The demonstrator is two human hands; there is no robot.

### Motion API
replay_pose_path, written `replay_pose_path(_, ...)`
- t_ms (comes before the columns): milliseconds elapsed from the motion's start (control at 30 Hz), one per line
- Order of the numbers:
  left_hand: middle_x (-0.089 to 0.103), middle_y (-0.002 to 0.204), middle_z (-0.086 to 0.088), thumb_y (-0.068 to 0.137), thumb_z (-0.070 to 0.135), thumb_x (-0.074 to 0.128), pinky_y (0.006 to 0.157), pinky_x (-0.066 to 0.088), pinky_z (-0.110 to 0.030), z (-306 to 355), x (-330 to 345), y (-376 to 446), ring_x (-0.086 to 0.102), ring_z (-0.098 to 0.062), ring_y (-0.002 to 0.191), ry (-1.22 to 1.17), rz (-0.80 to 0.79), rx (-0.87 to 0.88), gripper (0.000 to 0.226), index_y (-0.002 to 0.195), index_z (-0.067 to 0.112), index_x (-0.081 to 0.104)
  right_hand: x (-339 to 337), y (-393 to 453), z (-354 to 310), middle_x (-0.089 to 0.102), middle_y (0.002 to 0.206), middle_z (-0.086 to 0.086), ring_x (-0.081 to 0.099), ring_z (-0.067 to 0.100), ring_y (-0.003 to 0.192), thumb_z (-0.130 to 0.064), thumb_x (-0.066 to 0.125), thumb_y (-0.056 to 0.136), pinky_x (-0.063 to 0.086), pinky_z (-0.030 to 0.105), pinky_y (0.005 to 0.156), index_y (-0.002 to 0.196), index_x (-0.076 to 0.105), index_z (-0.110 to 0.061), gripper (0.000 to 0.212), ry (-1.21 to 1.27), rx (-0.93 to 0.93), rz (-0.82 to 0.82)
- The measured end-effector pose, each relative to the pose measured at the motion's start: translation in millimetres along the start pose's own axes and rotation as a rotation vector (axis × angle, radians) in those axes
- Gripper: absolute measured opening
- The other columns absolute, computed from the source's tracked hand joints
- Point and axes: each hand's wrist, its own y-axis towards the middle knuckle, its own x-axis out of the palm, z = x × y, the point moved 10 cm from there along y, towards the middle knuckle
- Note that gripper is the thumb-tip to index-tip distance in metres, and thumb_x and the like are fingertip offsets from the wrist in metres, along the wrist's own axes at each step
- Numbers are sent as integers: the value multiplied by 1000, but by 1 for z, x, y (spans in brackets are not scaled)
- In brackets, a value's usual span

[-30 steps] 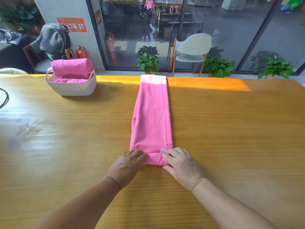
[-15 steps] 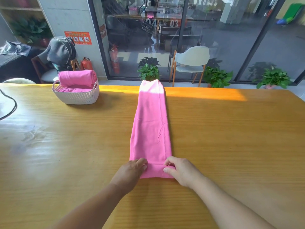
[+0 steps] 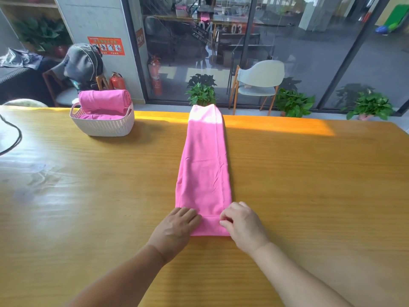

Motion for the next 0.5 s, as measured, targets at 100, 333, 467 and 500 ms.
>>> replay_pose_path(100,62,97,6,86,37,54,82,49,-29,-1,-1,-10,59,-14,87,-35,-11,-28,30,103,18,68,0,-14,-26,57,81,-11,51,13,81,-27,58,87,51,32,74,80,67,-23,12,-179,-196,74)
replay_pose_path(333,66,90,11,82,45,51,73,55,-24,-11,2,-3,64,-9,81,-64,-60,-76,31,97,23,67,10,-11,-28,57,92,-9,55,16,89,-41,81,65,52,31,80,92,61,-26,37,-310,-122,-91)
replay_pose_path(467,67,83,16,87,41,41,67,54,-21,-17,2,-1,64,-6,73,-126,-85,-135,30,91,26,66,7,4,-36,61,97,-1,53,21,98,-33,68,82,47,38,92,94,64,-19,18,-364,-141,-174)
replay_pose_path(500,66,79,18,88,40,40,64,54,-20,-17,3,0,63,-5,69,-155,-111,-143,30,88,27,67,8,7,-33,62,103,0,51,22,103,-35,60,89,42,37,97,97,64,-19,19,-375,-119,-237)
